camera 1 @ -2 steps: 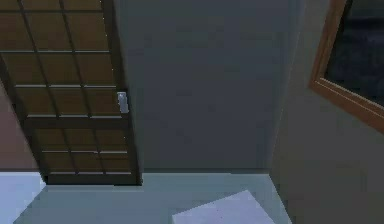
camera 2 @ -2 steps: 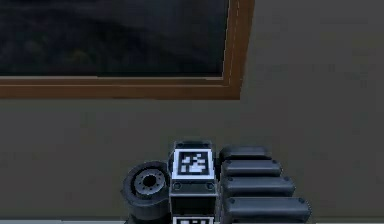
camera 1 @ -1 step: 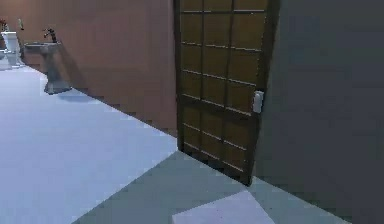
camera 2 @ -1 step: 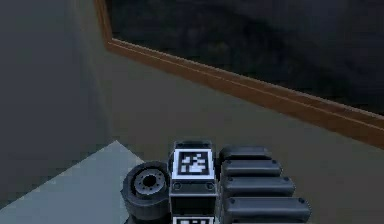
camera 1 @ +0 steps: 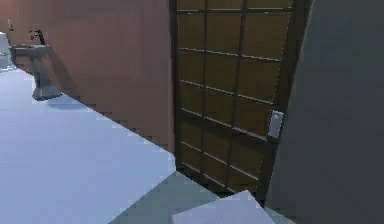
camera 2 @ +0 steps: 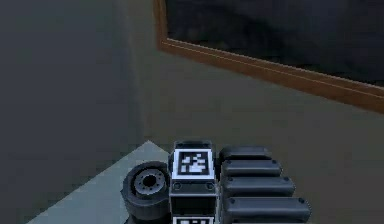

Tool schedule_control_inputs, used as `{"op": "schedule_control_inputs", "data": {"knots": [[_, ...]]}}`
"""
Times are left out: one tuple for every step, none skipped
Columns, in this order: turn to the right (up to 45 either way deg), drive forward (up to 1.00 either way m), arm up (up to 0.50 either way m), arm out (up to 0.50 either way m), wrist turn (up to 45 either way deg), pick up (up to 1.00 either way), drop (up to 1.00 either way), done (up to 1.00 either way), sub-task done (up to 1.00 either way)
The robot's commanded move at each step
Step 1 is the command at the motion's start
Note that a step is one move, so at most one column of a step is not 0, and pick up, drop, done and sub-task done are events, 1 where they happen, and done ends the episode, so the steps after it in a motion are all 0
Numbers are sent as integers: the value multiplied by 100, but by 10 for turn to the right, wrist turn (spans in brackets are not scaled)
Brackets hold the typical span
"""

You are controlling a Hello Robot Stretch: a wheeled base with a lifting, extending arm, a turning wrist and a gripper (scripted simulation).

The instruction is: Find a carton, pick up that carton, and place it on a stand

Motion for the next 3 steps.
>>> {"op": "schedule_control_inputs", "data": {"knots": [[-450, 0, 0, 0, 0, 0, 0, 0, 0], [-30, 0, 0, 0, 0, 0, 0, 0, 0], [0, 100, 0, 0, 0, 0, 0, 0, 0]]}}
